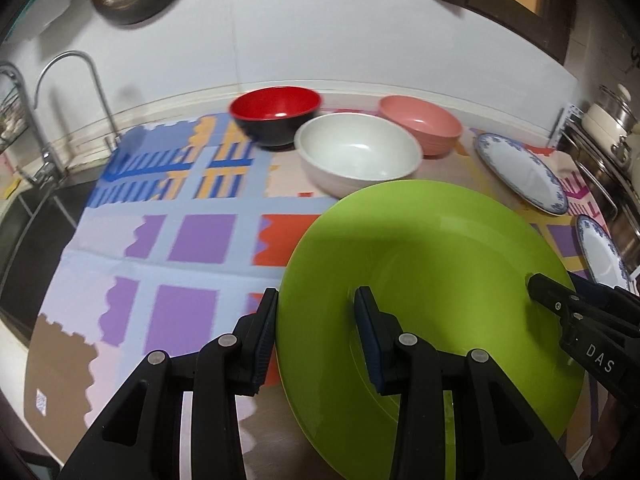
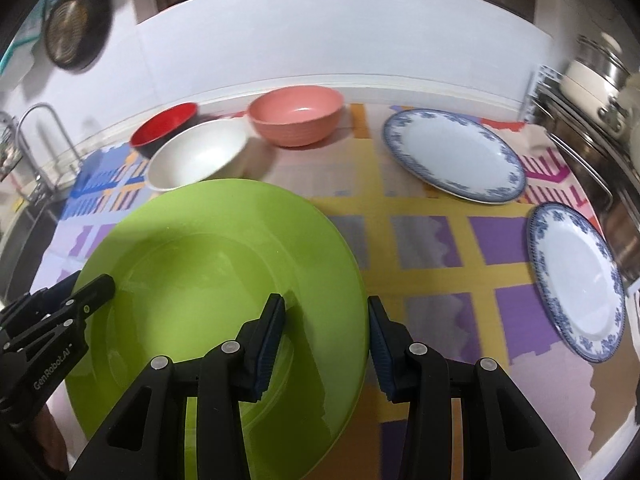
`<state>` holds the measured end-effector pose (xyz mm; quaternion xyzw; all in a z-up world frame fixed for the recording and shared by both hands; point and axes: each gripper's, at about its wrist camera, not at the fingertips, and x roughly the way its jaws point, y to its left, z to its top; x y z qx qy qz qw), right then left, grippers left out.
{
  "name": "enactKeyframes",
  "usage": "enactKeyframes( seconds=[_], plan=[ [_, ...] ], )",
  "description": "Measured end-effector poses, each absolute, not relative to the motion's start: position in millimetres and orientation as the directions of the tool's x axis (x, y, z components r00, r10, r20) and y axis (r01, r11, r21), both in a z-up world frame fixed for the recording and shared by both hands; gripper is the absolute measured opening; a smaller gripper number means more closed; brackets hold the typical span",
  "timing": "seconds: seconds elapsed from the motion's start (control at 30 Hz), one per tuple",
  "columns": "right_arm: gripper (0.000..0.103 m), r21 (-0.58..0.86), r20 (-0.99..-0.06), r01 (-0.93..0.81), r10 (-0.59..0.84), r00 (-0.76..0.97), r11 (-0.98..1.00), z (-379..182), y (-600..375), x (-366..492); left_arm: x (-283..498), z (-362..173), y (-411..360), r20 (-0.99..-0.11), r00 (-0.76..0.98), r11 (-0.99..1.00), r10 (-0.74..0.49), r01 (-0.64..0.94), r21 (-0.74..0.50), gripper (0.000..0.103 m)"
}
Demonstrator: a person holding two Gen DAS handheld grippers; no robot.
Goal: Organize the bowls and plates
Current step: 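Lift the green plate with both grippers and carry it toward the sink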
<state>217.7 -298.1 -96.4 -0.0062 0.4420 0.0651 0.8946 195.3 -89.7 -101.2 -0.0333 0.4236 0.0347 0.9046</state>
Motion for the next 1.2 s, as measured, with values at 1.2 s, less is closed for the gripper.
enactKeyframes(
  seconds=[1.2],
  plan=[
    [0.042,0.074,-0.845,-0.418,0.279,0.456,0.906,-133.8,-150.6,218.3,142.2,-139.9,34.9,-0.819,0.525,0.921,0.234,-0.389,0.014,0.039]
  ],
)
